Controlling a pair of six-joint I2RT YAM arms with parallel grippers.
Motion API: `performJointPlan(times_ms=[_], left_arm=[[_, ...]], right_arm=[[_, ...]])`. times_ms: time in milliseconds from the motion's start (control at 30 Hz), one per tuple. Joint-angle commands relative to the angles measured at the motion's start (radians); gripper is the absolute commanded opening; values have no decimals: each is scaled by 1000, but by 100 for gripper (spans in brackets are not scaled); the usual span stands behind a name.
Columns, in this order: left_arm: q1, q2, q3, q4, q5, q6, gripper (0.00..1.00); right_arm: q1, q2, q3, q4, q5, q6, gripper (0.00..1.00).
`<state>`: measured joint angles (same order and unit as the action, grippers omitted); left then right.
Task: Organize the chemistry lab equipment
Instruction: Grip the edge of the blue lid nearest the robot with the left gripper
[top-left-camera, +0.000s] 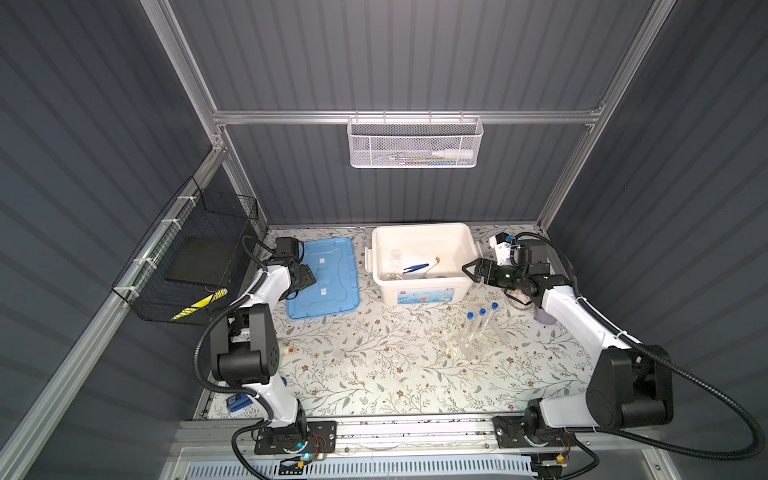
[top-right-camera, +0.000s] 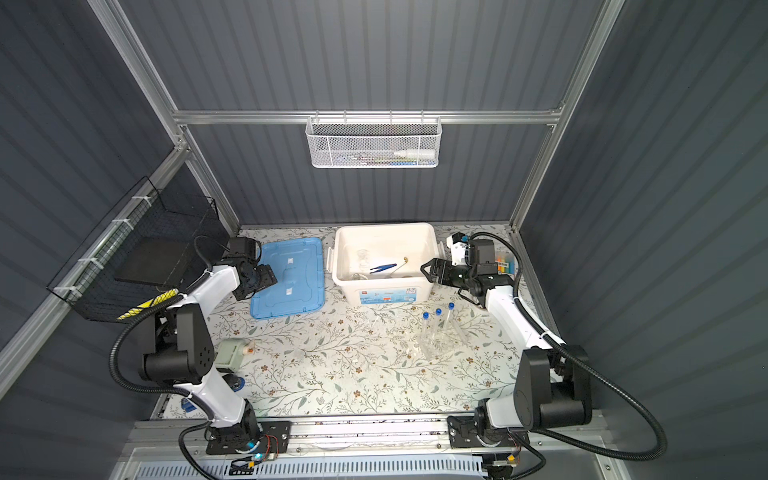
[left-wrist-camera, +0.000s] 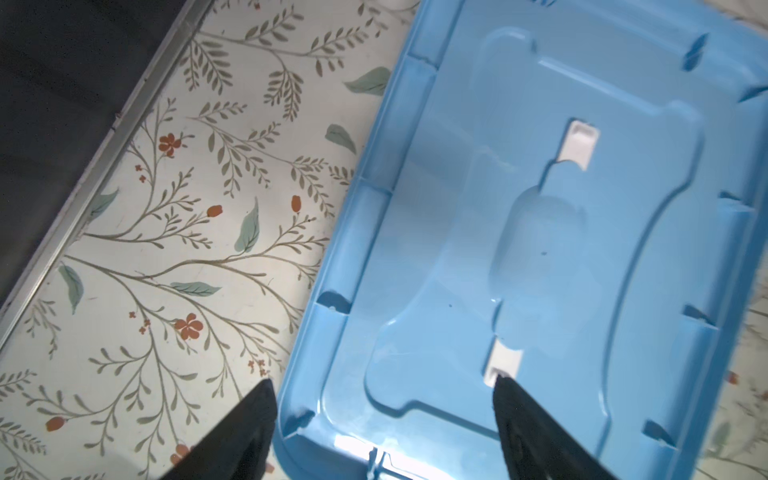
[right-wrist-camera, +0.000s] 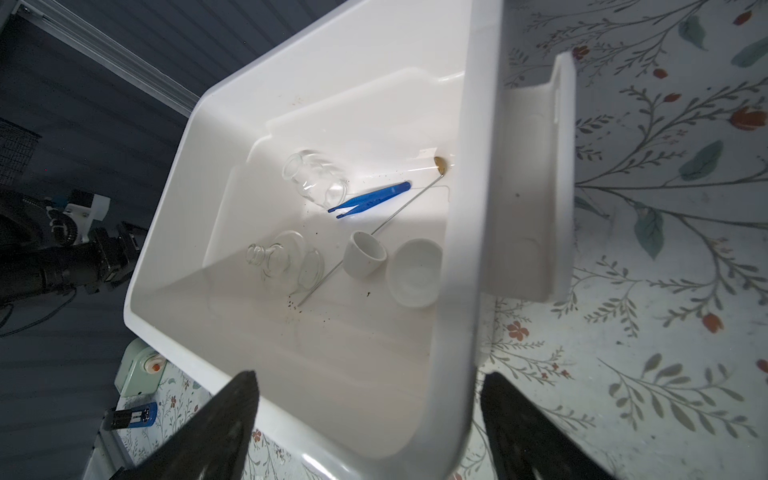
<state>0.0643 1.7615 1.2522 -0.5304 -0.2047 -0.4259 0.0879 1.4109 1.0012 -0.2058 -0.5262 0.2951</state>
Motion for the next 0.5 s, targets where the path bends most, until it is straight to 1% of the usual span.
performJointPlan(times_ms=[0,233,367,433,467], left_arm=[[60,56,50,-11,39,23,79],[112,147,104,-8,62,78,70],[135,192,128,20,117,122,67],[137,230,153,-3,143,157,63],[136,253,204,-20,164,172,59]], right_arm=[[3,-27,6,-21,17,-26,86],[3,-30,7,-34,31,-39,86],[3,-29,7,-41,35,-40,86],[3,-30,7,-44,38,-40,86],[3,-30,7,-45,40,-41,86]])
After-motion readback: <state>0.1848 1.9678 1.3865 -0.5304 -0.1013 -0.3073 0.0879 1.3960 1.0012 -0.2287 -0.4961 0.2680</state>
